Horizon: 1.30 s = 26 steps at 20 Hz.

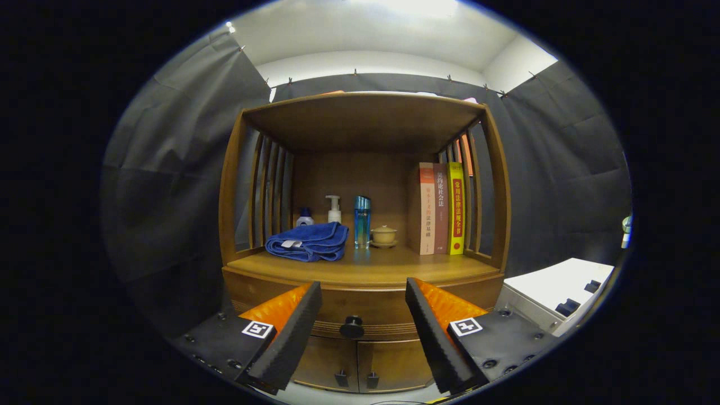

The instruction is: Pull open the drawer, take out the items inside it, and place them on the countertop above the cabinet.

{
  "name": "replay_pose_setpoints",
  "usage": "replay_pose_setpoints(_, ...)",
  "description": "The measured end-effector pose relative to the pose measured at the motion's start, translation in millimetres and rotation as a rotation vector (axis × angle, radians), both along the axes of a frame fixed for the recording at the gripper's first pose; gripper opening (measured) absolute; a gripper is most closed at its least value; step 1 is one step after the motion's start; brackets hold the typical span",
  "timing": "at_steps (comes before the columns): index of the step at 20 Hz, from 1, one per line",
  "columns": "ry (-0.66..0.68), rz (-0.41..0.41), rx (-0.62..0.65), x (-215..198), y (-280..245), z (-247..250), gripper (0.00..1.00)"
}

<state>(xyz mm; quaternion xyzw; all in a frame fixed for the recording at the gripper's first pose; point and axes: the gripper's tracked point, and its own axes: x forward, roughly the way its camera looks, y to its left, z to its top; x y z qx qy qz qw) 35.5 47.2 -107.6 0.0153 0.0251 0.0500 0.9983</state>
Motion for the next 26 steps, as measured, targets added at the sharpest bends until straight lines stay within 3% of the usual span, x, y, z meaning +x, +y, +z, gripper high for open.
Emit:
replay_pose_setpoints(18, 0.139, 0.028, 0.054, 60, 17, -151, 0.98)
replay_pose_setpoints(23, 0.123, 0.029, 0.002, 71, 17, -163, 0.99)
replay_pose_setpoints(26, 0.094, -0.005, -0.003, 73, 16, -157, 0.93)
